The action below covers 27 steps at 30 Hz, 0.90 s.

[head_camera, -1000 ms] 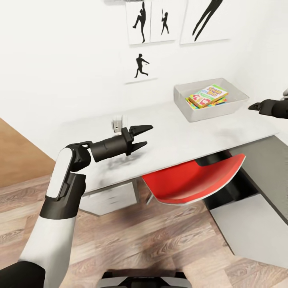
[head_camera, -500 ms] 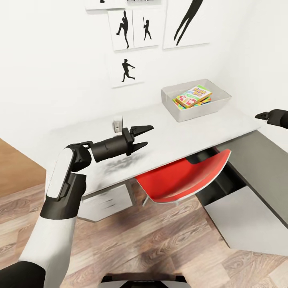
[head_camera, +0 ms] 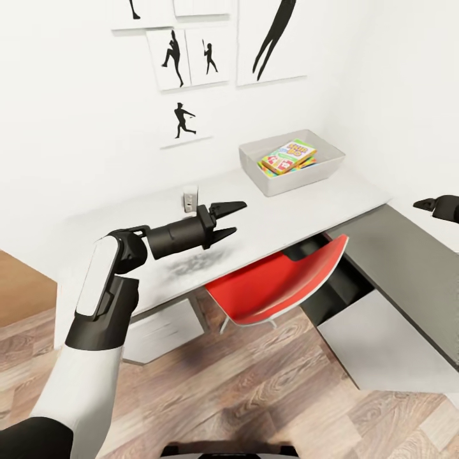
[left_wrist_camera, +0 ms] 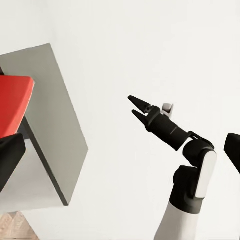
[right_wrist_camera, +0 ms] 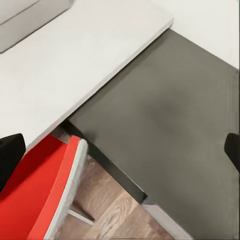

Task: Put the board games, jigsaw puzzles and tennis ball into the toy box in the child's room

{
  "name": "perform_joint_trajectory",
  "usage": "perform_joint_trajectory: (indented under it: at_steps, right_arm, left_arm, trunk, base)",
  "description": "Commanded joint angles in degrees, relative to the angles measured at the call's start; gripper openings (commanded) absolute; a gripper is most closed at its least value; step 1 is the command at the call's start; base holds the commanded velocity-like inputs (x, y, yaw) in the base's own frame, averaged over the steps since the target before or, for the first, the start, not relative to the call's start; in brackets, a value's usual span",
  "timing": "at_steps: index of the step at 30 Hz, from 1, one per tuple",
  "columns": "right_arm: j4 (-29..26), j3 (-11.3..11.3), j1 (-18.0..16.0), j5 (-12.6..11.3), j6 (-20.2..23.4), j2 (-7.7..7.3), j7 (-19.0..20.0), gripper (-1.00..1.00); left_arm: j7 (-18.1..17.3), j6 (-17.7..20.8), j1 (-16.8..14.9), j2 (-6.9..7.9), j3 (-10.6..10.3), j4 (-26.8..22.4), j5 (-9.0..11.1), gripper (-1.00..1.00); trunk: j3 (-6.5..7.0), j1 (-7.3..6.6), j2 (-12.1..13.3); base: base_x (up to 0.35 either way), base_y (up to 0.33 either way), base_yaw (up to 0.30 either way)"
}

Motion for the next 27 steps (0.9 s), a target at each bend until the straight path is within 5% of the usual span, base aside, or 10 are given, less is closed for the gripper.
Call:
perform_joint_trajectory:
  at_steps: [1,7,14,15,22,23,24,26,27]
  right_arm:
    - [-0.3,-0.9,0.9,-0.6,0.2,-0.08,-0.6,1.00]
    - [-1.1,-3.7,3.9,-0.8,0.2,-0.17,-0.5,1.00]
    - [-2.0,-9.6,10.6,-1.0,0.2,-0.29,1.3,1.00]
    - [-2.1,-12.2,13.2,-1.0,0.2,-0.31,3.6,1.00]
    - [-2.3,-16.2,18.9,-1.0,0.2,-0.32,9.2,1.00]
    - [-2.4,-17.9,22.2,-1.0,0.2,-0.30,11.5,1.00]
    - [-2.4,-20.9,28.9,-0.9,0.2,-0.19,15.9,1.00]
    - [-2.5,-21.7,30.3,-0.9,0.2,-0.19,17.3,1.00]
    - [-2.5,-25.8,34.5,-0.7,0.2,-0.11,23.1,1.00]
  left_arm:
    - [0.6,0.1,0.0,-0.09,-0.4,0.0,0.5,1.00]
    - [0.7,0.0,0.1,-0.20,-2.5,0.0,0.2,1.00]
    - [1.1,-0.1,-0.3,-0.47,-7.0,0.0,-0.7,1.00]
    - [1.2,-0.2,-0.4,-0.79,-8.8,0.0,-2.1,1.00]
    - [1.3,-0.6,-0.4,-1.59,-13.0,0.0,-7.1,1.00]
    - [1.3,-1.5,-0.3,-2.07,-15.2,0.1,-10.1,1.00]
    - [1.4,-4.2,0.1,-2.68,-20.1,0.2,-14.7,1.00]
    - [1.4,-4.8,0.1,-2.79,-21.2,0.2,-15.4,1.00]
    - [1.6,-6.7,0.3,-3.24,-25.3,0.2,-17.1,1.00]
  trunk:
    - [0.00,0.04,-0.1]
    - [0.53,0.04,-0.1]
    - [1.14,0.04,-0.1]
    - [1.23,0.04,-0.1]
    - [1.84,0.04,-0.1]
    - [1.93,0.04,-0.1]
    - [2.02,0.04,-0.1]
    - [2.19,0.04,-0.1]
    - [2.28,0.04,-0.1]
  base:
    - [-0.001,0.001,-0.147]
    - [0.000,0.001,-0.146]
    - [0.000,0.000,-0.147]
    - [0.000,0.000,-0.149]
    - [0.000,0.000,-0.150]
    - [0.000,0.000,-0.151]
    - [0.000,0.000,-0.151]
    - [0.000,0.000,-0.151]
    - [0.000,0.000,-0.151]
